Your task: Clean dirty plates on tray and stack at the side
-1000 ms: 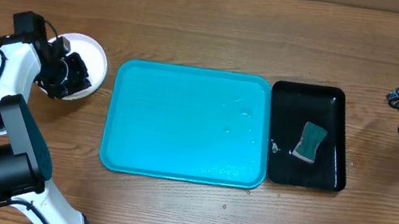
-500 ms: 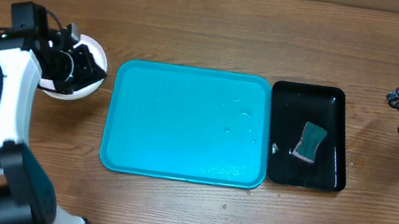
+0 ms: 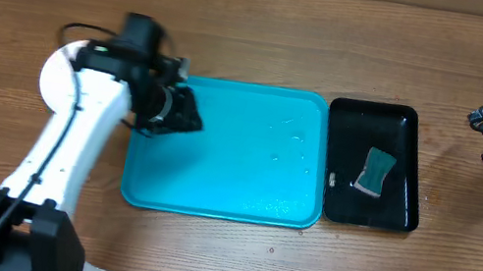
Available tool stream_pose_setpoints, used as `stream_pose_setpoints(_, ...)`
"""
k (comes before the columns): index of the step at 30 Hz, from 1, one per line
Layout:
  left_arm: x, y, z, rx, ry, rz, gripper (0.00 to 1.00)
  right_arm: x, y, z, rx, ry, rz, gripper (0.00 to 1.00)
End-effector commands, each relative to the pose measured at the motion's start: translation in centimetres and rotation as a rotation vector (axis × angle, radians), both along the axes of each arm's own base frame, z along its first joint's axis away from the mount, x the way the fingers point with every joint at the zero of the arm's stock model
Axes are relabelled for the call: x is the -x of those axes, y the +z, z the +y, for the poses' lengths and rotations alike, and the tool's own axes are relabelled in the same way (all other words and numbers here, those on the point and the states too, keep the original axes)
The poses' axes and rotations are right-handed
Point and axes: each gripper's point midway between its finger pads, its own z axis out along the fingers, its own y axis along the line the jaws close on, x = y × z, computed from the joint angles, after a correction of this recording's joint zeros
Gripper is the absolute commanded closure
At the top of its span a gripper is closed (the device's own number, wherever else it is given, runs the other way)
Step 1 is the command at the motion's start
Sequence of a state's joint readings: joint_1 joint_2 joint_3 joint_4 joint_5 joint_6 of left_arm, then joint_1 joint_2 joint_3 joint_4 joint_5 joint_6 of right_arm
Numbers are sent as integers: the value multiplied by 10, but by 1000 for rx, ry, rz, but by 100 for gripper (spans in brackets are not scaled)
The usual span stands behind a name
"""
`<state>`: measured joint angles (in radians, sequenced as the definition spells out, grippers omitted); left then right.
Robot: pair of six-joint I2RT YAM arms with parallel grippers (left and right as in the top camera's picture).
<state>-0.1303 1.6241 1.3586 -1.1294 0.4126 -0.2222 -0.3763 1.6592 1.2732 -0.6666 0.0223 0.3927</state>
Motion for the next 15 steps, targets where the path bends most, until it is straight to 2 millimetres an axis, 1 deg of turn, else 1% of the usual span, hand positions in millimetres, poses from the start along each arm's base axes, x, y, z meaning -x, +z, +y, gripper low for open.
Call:
stream_pose_setpoints(1, 5, -11, -12, -113, -32, -2, 59, -1, 12, 1, 10, -1, -32, 0)
stream_pose_setpoints(5, 10, -19, -36, -163, -39, 2, 50, -1, 12, 1, 10, -1, -32, 0)
stream_pose_setpoints(7, 11, -24, -43, -189, -58, -1, 50, -1, 12, 1, 10, -1, -32, 0)
stream_pose_setpoints(9, 14, -29, -48, -220, -64, 6, 50, -1, 12, 1, 10, -1, -32, 0)
stream_pose_setpoints(13, 16, -39, -55, -249, -81, 18, 47, -1, 12, 1, 10, -1, -32, 0)
stream_pose_setpoints(15, 15, -45, -58, -252, -85, 26, 43, -1, 12, 1, 10, -1, -32, 0)
